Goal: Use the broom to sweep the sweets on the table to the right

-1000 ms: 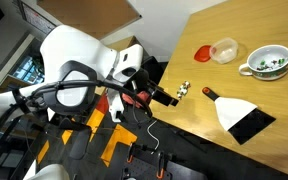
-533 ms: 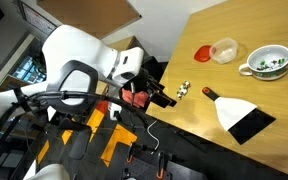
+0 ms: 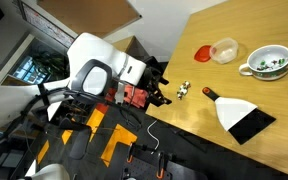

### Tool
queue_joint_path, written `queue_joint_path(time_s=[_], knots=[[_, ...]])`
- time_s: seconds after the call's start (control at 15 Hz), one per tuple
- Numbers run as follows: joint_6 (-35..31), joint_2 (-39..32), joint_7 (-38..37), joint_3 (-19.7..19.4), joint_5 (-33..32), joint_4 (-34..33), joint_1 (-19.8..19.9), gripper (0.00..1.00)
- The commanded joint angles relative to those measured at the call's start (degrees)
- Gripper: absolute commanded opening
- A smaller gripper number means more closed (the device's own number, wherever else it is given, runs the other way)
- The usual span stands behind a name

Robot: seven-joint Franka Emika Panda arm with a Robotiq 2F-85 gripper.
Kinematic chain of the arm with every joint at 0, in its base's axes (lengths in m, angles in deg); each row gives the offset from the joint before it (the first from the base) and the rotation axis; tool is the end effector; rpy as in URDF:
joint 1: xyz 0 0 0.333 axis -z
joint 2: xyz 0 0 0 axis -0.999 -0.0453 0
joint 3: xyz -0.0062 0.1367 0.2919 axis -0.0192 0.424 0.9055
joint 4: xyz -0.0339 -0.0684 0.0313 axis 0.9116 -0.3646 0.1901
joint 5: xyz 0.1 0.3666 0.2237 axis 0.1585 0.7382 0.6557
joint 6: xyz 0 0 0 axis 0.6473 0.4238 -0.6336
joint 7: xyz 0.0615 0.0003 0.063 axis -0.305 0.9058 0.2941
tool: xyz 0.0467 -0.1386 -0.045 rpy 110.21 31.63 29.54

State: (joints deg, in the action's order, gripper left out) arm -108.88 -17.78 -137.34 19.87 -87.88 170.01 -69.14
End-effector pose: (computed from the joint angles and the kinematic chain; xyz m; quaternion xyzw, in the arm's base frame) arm 0.4535 -0.2150 0.2600 0.8250 -0.5557 0.0816 0.0624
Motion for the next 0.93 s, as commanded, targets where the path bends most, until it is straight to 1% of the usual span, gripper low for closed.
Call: queue_joint_path(time_s=[0.0, 0.13, 0.2, 0.27, 0.33, 0.47, 0.67, 0.73, 0.8, 0.87], knots=[[-4.56, -7.05, -12.86, -0.8, -1.99, -3.69, -0.07, 1.0], [-7.04, -10.5, -19.84, -2.37, -3.03, -5.3, -0.78, 1.0], [-8.63, -12.22, -22.37, -3.27, -2.17, -5.92, -1.34, 1.0], [-9.87, -13.35, -23.78, -4.01, 0.2, -6.11, -2.04, 1.0], [-7.81, -10.23, -19.35, -4.62, -0.97, -4.18, -2.71, 1.0], [-9.29, -12.77, -21.29, -5.73, -0.02, -5.18, -3.43, 1.0], [-9.41, -13.6, -21.9, -5.94, 0.26, -5.84, -3.66, 1.0], [-8.88, -13.99, -26.69, -6.59, -1.8, -6.77, -4.27, 1.0], [-8.65, -14.48, -32.79, -7.81, -5.0, -7.49, -5.27, 1.0], [-7.85, -15.29, -37.23, -9.14, -6.82, -8.71, -5.99, 1.0]])
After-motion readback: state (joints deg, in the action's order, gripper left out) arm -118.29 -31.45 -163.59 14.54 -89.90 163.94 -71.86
